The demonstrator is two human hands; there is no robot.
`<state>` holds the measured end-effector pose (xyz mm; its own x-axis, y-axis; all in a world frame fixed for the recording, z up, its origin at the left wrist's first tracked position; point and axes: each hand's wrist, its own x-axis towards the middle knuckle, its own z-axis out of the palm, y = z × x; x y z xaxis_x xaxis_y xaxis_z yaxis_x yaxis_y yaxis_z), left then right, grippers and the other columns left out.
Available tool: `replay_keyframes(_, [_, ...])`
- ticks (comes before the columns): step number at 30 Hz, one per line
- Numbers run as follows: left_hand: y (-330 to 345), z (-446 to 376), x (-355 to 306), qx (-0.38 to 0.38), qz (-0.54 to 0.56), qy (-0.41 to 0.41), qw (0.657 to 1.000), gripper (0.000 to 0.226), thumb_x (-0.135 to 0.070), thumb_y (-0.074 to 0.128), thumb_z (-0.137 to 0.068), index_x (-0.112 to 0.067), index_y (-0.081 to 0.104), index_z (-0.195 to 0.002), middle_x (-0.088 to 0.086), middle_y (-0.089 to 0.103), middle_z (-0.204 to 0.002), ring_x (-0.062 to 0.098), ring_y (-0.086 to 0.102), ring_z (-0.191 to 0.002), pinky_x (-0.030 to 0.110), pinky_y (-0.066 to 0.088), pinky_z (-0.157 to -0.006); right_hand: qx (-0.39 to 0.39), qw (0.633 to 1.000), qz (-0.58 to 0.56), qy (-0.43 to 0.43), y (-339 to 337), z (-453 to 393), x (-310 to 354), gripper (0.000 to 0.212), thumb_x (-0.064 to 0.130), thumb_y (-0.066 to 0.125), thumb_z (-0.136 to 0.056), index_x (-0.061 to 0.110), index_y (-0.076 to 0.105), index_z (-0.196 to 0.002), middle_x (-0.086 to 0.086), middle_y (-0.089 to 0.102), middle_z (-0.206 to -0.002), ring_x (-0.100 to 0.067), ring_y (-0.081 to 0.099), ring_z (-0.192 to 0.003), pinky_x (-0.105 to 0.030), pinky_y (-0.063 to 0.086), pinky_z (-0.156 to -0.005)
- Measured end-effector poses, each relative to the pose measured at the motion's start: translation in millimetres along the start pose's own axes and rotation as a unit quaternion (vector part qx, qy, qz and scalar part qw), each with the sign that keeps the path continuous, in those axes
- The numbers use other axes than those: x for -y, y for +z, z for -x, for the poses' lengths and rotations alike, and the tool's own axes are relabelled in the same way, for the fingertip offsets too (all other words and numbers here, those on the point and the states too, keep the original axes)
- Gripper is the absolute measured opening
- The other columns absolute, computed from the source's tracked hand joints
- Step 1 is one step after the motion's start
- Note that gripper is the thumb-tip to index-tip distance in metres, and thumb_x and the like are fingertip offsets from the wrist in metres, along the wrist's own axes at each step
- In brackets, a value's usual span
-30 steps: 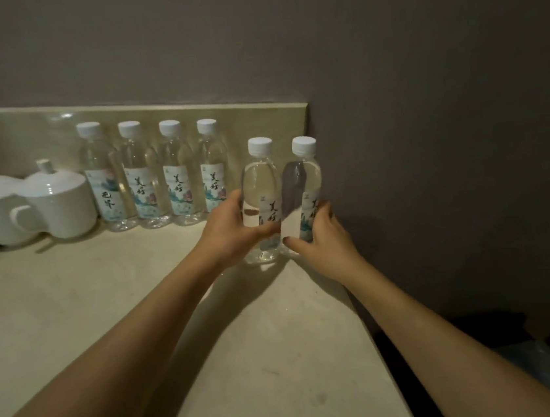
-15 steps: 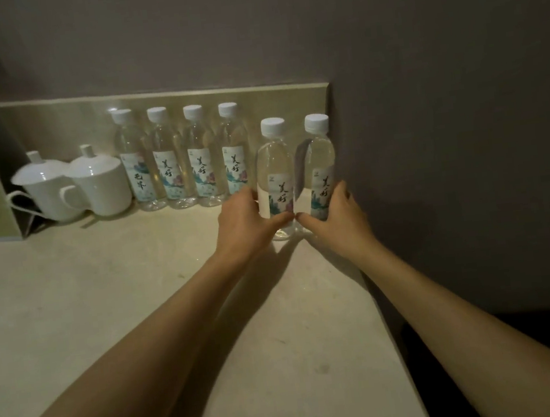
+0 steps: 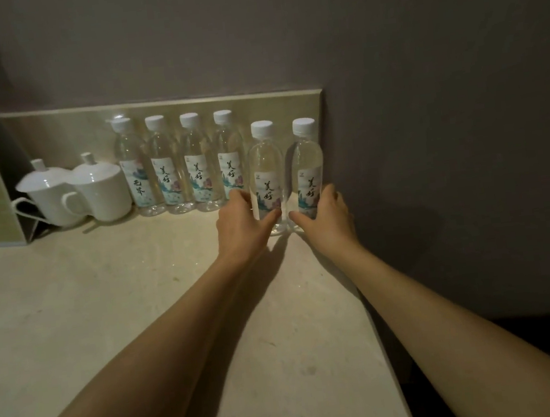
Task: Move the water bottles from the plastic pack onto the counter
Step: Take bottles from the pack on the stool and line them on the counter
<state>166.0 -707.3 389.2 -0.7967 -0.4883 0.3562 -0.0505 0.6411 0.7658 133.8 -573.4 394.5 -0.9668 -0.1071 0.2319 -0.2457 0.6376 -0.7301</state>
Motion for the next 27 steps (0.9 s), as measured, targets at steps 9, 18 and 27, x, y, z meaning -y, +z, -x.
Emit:
replay_keyframes(9, [10,2,3,-0.041,0.027,-0.015,0.999,0.047,-0.041,0.081,-0.077,-0.014,0.057,-0.107,0.003,0.065,-0.101,0.02,0.063,-0.092,0.043,0.057,-0.081,-0.011,1.0,-0.001,0.018,5,-3,-3,0.06,0.034,0.07,-0.084,0.007,0.042,-0.13,-0.012,0.047,-0.132,-0.034,0.052,-0.119,-0.045,0.047,-0.096])
replay_keyframes(18, [15,-7,-3,-0.051,-0.018,-0.021,0.998,0.04,-0.038,0.08,-0.08,-0.015,0.053,-0.099,0.003,0.058,-0.091,0.025,0.059,-0.088,0.039,0.051,-0.076,-0.019,1.0,-0.003,0.018,8,-18,-2,0.057,0.031,0.071,-0.084,0.007,0.045,-0.129,-0.012,0.049,-0.13,-0.032,0.053,-0.118,-0.045,0.047,-0.097])
replay_keyframes(27, [22,-18,-10,-0.059,-0.034,-0.021,0.997,0.043,-0.035,0.075,-0.084,-0.009,0.057,-0.112,0.01,0.068,-0.109,0.03,0.065,-0.101,0.046,0.056,-0.086,-0.018,1.0,-0.004,0.02,16,-37,0,0.055,0.031,0.07,-0.085,0.007,0.044,-0.128,-0.012,0.047,-0.131,-0.034,0.051,-0.12,-0.044,0.045,-0.097])
